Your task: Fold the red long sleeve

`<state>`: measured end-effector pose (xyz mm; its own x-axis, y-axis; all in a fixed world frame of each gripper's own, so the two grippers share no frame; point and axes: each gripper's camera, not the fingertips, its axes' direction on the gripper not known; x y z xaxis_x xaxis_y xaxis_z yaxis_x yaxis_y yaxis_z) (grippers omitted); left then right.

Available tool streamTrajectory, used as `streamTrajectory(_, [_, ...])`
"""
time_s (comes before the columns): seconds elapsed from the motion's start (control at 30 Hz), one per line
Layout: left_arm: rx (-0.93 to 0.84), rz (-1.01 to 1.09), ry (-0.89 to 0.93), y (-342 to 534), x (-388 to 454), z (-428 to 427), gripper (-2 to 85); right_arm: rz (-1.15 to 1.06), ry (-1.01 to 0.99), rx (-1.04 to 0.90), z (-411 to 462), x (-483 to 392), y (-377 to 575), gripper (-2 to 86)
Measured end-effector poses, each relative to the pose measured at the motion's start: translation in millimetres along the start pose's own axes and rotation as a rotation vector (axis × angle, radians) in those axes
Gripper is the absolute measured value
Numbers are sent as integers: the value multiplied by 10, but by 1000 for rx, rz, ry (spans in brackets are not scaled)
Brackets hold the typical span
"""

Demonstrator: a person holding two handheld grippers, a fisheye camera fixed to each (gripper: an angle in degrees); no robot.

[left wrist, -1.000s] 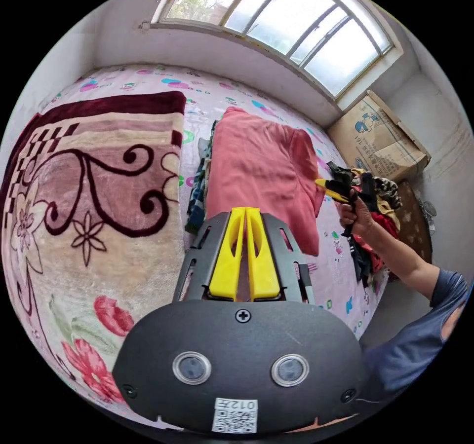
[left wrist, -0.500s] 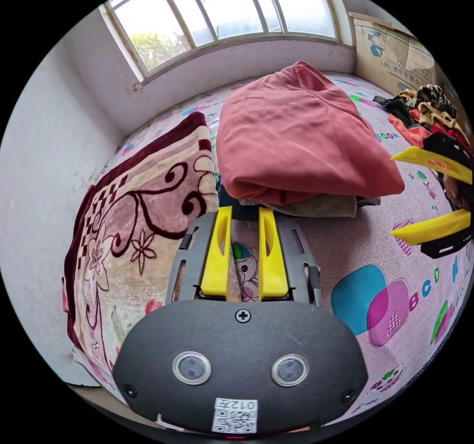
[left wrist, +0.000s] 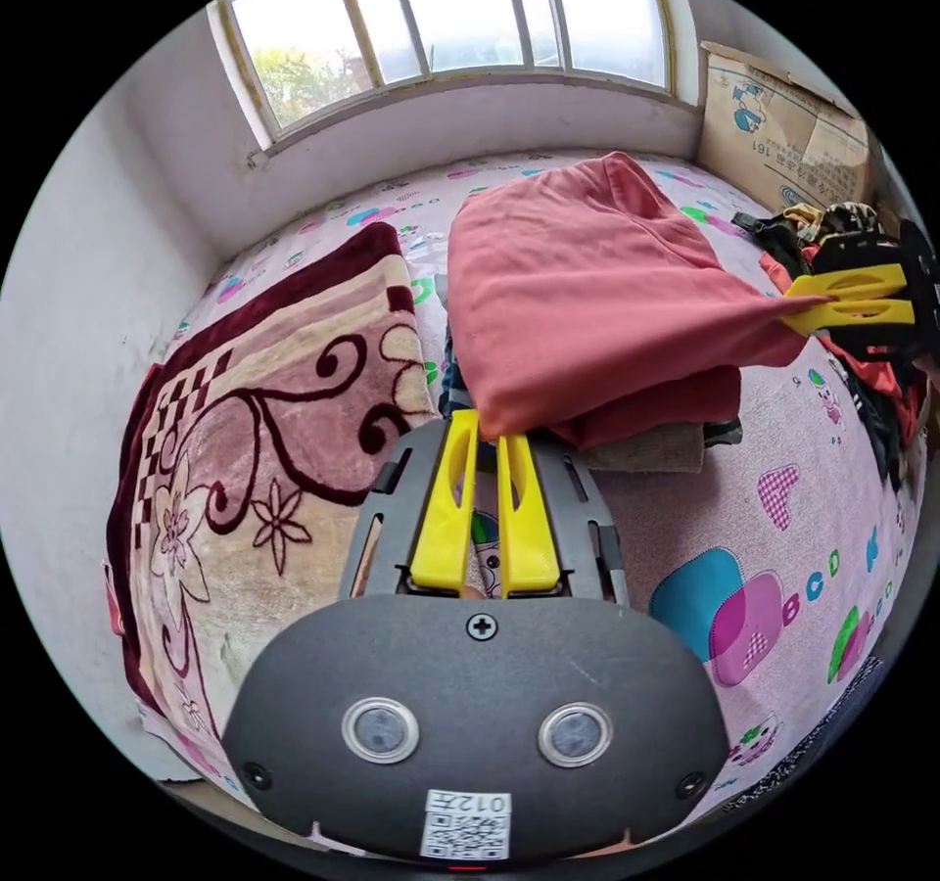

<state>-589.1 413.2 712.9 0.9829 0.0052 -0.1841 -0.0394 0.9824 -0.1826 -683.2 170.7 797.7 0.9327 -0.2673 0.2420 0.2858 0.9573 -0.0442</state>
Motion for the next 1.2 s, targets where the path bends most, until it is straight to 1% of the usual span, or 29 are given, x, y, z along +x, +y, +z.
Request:
streamTrajectory(0.07, [-17,7,-68,-9,-1,8,-1,-42,11,-17,54,-93,-51,6])
streamTrajectory(0.13, [-13,-5,-75,8,-62,22,-2,-66,-3,-28,195,-197,-57,5])
streamTrajectory(0.17, [-19,-30,-47,25,-155,58,-2,-73,-44,-45,375,-288,-39,5])
streamTrajectory(0.2, [-22,-47,-24,36,-212,81,-2,-77,-45,-60,486,-344,-29,5])
streamTrajectory(0.27, [-47,-115,59,82,-423,201,-3,-101,10,-75,850,-571,-25,6])
streamTrajectory(0.33, [-67,-162,100,106,-573,276,-3,-110,36,-81,1030,-659,-69,5])
streamTrajectory(0.5, [-55,-291,245,191,-1011,309,-3,-53,14,-65,1122,-463,-90,6])
streamTrajectory(0.57, [17,-416,373,341,-1261,217,-2,-21,12,-47,1065,-312,6,6])
streamTrajectory(0.63, [87,-532,464,501,-1410,127,-2,-4,13,-25,1010,-208,85,7])
streamTrajectory(0.7, [143,-589,490,604,-1448,3,-2,4,19,-19,985,-109,148,7])
streamTrajectory(0.83, [292,-695,341,680,-1470,-457,-2,21,-3,-15,982,183,233,9])
streamTrajectory(0.87, [367,-644,309,605,-1417,-608,-2,33,-20,-14,981,292,235,9])
streamTrajectory(0.9, [394,-607,301,541,-1376,-664,-2,40,-30,-14,982,351,237,9])
streamTrajectory(0.93, [420,-513,305,373,-1274,-712,-3,60,-50,-12,986,478,247,10])
streamTrajectory(0.97, [376,-400,335,155,-1166,-652,-3,85,-74,-7,986,614,265,10])
streamTrajectory(1.0, [335,-342,350,44,-1110,-588,-3,100,-87,-4,984,685,279,10])
streamTrajectory(1.03, [244,-253,335,-136,-1008,-422,-3,130,-113,5,974,829,315,11])
streamTrajectory(1.07, [172,-231,253,-230,-959,-233,-3,154,-131,16,956,962,358,11])
streamTrajectory(1.1, [124,-234,213,-260,-961,-115,-3,163,-137,21,943,1023,382,12])
streamTrajectory(1.13, [26,-252,206,-290,-1014,142,-3,177,-151,29,910,1136,429,12])
streamTrajectory(1.17, [-11,-309,251,-275,-1106,312,-3,179,-179,33,854,1243,471,13])
streamTrajectory(1.2, [-12,-333,265,-265,-1142,355,-3,178,-187,24,819,1297,489,14])
